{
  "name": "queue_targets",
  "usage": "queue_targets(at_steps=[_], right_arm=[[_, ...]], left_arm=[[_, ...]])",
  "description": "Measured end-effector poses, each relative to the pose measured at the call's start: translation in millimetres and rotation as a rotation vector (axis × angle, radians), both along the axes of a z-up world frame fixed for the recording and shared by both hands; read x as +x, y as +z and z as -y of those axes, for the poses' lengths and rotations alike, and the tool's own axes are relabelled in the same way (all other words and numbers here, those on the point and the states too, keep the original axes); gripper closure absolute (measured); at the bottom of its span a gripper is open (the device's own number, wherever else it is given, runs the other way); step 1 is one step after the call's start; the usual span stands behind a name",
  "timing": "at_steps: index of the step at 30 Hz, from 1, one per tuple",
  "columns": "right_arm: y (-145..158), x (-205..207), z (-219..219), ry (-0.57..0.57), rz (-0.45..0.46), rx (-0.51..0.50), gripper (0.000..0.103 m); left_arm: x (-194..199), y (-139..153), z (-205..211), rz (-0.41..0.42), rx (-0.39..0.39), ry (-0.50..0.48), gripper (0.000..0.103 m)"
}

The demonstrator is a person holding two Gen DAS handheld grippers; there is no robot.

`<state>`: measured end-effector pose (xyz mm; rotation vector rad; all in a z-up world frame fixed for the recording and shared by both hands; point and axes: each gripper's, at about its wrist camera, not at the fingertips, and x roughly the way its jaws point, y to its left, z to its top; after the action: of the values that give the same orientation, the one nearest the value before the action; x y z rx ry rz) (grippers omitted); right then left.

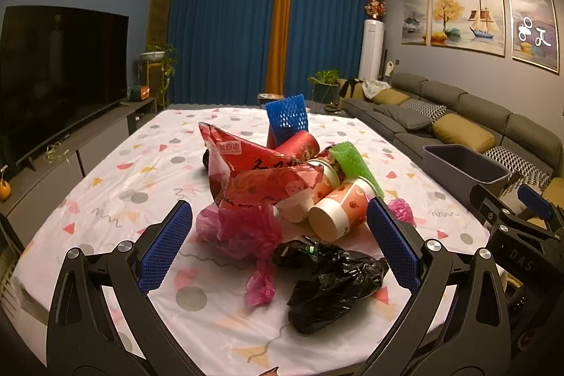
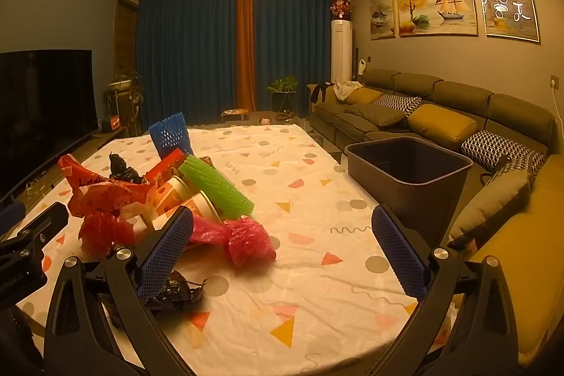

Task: Collect trash

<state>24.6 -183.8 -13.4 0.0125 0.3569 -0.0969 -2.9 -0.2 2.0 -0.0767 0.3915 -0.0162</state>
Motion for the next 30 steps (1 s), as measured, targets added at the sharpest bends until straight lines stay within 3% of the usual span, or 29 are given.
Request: queue_targets(at_steps=[30], right_arm=[[4.4, -0.7, 3.2, -0.008, 0.016, 0.003, 0.005]], left_arm=[[0.0, 1.1, 2.6, 0.002, -0.012, -0.010, 0.005]])
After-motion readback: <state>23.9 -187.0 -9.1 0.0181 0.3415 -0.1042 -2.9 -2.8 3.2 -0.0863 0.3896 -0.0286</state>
